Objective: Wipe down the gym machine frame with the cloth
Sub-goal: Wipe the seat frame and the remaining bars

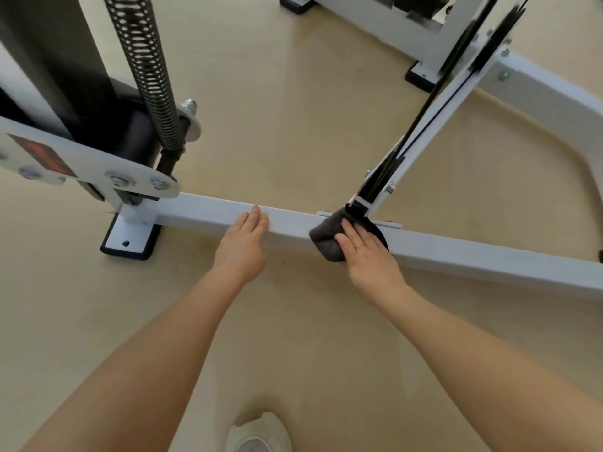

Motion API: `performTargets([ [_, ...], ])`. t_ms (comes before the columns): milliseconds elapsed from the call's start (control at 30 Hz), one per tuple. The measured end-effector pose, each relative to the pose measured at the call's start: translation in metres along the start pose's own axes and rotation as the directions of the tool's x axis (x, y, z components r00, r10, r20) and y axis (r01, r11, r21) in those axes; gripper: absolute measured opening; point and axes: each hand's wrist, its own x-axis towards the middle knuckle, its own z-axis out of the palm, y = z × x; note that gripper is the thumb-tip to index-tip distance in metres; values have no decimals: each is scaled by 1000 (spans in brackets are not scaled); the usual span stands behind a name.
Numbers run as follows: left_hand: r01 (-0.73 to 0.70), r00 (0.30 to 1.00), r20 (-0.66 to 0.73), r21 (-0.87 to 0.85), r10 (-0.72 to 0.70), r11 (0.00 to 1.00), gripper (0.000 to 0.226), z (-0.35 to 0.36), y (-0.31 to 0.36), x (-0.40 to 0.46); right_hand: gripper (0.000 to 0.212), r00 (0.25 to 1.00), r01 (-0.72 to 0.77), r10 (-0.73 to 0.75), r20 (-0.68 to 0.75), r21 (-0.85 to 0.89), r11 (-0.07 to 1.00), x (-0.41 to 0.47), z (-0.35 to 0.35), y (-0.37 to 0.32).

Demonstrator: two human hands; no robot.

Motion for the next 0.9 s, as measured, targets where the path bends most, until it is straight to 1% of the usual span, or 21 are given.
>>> performTargets([
  [100, 60, 998, -39, 25, -59, 998, 72, 0, -12, 1, 57, 1000, 17, -16, -14, 21, 1000, 19, 3, -27],
  [167, 135, 986, -94, -19, -137, 991, 73, 3, -19, 1, 60, 999, 52, -52, -12, 14, 999, 37, 5, -50],
  [233, 192, 970, -136, -77, -201, 978, 69, 3, -28, 3, 64, 996, 90, -90, -8, 46, 995, 58, 4, -77],
  [300, 189, 968, -158, -54, -195, 981, 65, 1, -41, 6, 63, 992, 121, -123, 13, 106, 987, 83, 2, -104],
  [367, 156, 969, -192, -13, -155, 988, 61, -1, -55, 9, 58, 989, 133, -143, 45, 164, 977, 107, -1, -128],
  [433, 154, 964, -216, -21, -155, 988, 60, -4, -65, 8, 53, 989, 129, -140, 45, 190, 973, 128, -4, -144],
  [533, 127, 973, -190, -28, -130, 992, 67, -9, -80, 6, 47, 988, 149, -152, 2, 179, 973, 152, -9, -162],
  [600, 106, 975, -187, -68, -117, 992, 67, -12, -88, 7, 46, 977, 184, -204, 63, 233, 955, 163, -15, -172],
  [667, 112, 977, -171, -110, -130, 988, 64, -14, -90, 10, 47, 968, 194, -228, 103, 267, 944, 168, -17, -172],
  [767, 155, 977, -128, -124, -171, 980, 71, -11, -86, 10, 49, 976, 178, -203, 79, 245, 953, 153, -15, -143],
  [833, 169, 973, -134, -124, -185, 978, 71, -7, -87, 10, 47, 989, 132, -144, 46, 199, 971, 133, -12, -111],
  [900, 139, 973, -158, -169, -166, 976, 74, -6, -90, 9, 42, 998, 56, -61, 31, 159, 986, 118, -13, -83],
])
